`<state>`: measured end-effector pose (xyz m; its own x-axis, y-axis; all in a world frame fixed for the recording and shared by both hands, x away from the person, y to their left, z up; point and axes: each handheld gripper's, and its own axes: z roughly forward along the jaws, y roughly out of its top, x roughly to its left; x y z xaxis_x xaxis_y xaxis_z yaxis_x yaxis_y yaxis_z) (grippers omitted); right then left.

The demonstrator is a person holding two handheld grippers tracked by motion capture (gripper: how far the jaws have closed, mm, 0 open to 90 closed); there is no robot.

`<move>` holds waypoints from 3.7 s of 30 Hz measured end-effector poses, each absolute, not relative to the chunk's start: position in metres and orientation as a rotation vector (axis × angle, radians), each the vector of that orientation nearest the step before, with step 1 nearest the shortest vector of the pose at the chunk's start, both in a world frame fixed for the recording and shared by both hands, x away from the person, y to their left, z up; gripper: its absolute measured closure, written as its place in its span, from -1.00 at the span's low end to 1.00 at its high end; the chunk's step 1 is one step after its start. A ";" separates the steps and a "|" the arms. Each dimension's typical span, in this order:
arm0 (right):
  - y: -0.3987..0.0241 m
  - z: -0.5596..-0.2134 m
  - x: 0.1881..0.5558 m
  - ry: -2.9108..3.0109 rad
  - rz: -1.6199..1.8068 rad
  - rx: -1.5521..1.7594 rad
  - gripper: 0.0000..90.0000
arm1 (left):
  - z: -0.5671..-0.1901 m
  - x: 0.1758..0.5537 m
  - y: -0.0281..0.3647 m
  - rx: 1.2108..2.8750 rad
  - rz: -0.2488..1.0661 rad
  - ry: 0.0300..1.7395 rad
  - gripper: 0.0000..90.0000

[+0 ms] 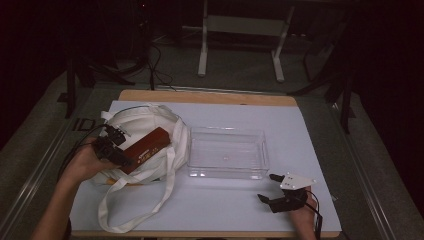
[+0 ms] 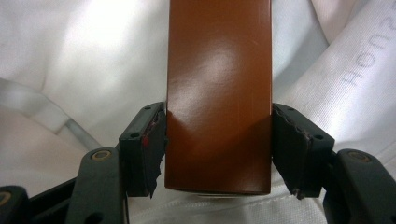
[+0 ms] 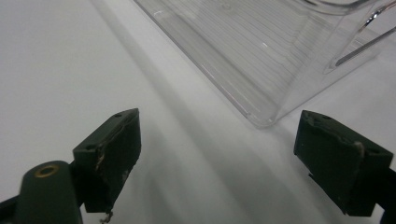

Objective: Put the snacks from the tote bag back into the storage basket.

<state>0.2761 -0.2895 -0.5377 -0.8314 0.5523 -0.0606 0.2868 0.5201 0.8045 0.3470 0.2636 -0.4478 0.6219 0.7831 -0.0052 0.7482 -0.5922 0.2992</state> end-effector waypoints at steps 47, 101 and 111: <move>-0.289 -0.538 0.276 2.459 1.210 0.695 -0.67 | -0.452 0.350 0.259 2.678 0.215 1.198 -0.04; -0.289 -0.538 0.276 2.458 1.204 0.694 -0.67 | -0.386 0.329 0.218 2.570 0.486 0.898 -0.04; -0.289 -0.538 0.276 2.458 1.204 0.694 -0.67 | -0.379 0.332 0.199 2.594 0.470 0.793 -0.04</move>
<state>0.2759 -0.2889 -0.5378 -0.8323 0.5502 -0.0677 0.2837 0.5277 0.8006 0.3322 0.1987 -0.3788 0.7839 0.5874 0.2010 0.4581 -0.7658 0.4514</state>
